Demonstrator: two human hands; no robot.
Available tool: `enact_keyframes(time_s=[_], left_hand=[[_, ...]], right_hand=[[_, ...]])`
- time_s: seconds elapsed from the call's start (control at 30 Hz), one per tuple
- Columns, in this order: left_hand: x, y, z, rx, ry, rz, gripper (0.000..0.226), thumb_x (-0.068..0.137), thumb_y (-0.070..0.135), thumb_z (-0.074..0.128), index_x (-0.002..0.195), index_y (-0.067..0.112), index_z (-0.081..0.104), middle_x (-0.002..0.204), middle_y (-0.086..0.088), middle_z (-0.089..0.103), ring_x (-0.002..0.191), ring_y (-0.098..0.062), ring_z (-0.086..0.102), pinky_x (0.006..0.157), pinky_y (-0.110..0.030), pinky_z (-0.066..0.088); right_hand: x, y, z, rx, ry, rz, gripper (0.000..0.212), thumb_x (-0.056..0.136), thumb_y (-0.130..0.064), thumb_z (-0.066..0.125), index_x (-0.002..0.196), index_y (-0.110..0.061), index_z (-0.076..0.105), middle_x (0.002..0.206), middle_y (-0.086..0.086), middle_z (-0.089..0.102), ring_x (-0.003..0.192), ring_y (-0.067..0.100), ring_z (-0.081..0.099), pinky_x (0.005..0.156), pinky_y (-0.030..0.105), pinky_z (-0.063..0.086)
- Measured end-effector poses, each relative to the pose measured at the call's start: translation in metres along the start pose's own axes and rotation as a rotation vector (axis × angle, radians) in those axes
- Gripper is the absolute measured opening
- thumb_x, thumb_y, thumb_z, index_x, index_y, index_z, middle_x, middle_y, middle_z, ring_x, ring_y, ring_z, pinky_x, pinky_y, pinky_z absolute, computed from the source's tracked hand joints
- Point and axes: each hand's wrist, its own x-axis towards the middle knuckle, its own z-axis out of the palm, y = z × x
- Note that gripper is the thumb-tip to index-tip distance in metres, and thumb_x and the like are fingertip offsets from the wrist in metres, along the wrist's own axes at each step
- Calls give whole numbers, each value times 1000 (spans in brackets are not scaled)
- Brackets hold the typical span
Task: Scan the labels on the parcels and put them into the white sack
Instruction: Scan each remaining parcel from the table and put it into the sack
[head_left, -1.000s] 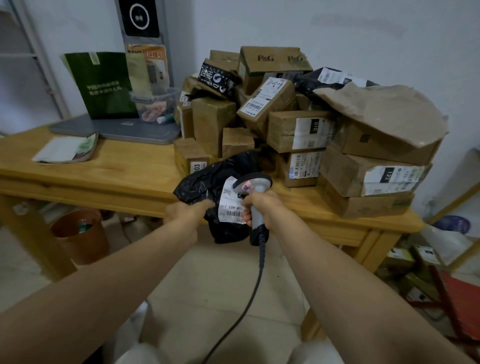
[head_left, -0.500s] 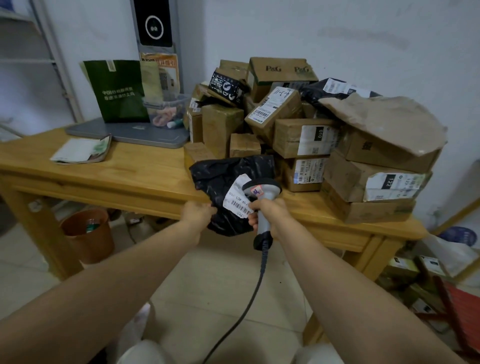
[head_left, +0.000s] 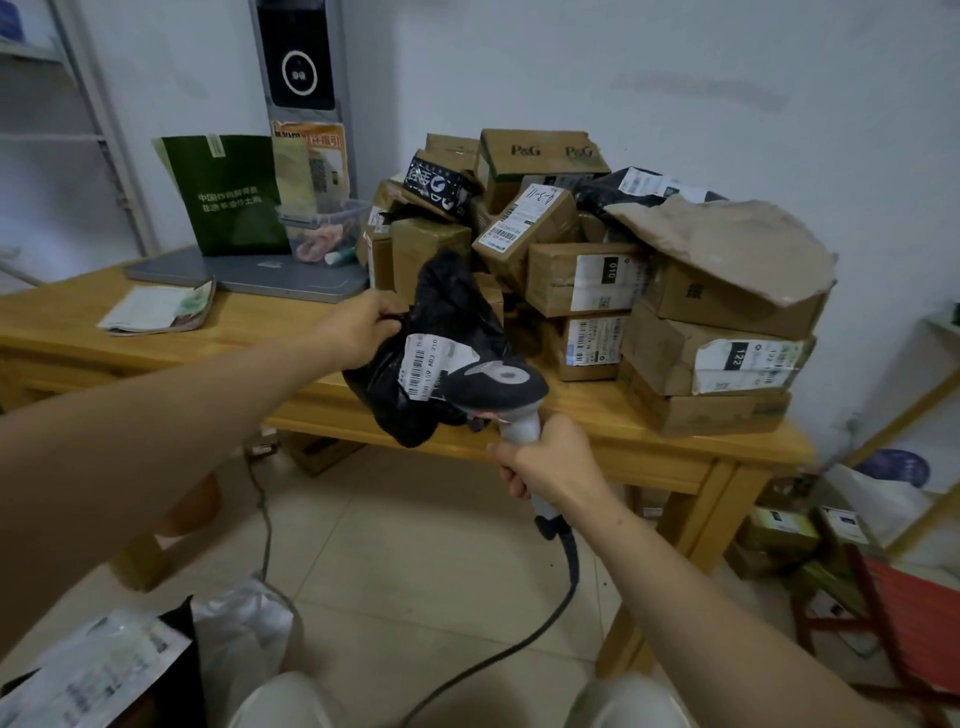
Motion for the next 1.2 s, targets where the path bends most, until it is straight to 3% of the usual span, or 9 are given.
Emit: enact_keyframes(time_s=[0.13,0.3,0.47,0.77,1.03,1.13,1.2], left_hand=[[6,5,-27,189,-86,85,23,98,26,52,116,12,52,121,-12,57,111,-31,53,82,-35,39],[4,8,-45,198,-133,121,29,96,27,55,121,12,53,108,-3,51,97,-17,47,79,-29,34],[1,4,-49,211,-150,127,29,96,27,55,122,14,53,104,1,46,97,-14,43,81,-29,34],[-4,-5,-52,220,-155,107,29,95,28,56,120,13,53,122,-9,55,102,-19,48,82,-31,38],[-8,-17,-60,208,-133,91,31,96,28,55,122,13,54,115,-6,54,97,-15,45,80,-29,36],[-15,-24,-64,190,-125,72,30,96,29,55,121,13,56,120,-8,55,102,-18,49,82,-30,38],[-21,-34,-70,150,-111,26,29,93,31,59,117,15,56,122,-8,56,109,-23,53,85,-33,42]], right_hand=[[-8,-1,1,-236,35,-113,17,77,-21,67,76,-27,51,62,0,65,56,20,65,59,39,58],[-15,-5,7,-399,46,-286,22,78,-27,70,76,-25,48,70,-2,60,71,25,64,58,33,51],[-17,-9,15,-402,52,-372,19,77,-26,70,82,-25,51,74,-4,58,75,24,64,59,32,50],[-20,-15,18,-442,24,-404,18,79,-25,68,84,-25,50,77,0,62,76,24,64,60,32,51],[-20,-22,26,-455,-16,-450,14,80,-23,67,90,-21,57,84,3,68,78,22,65,67,39,57],[-22,-27,33,-416,-42,-434,17,80,-23,69,94,-18,60,88,3,69,81,21,65,70,40,57],[-23,-32,40,-264,-99,-349,18,78,-21,74,89,-21,59,83,1,68,73,16,64,64,35,56]])
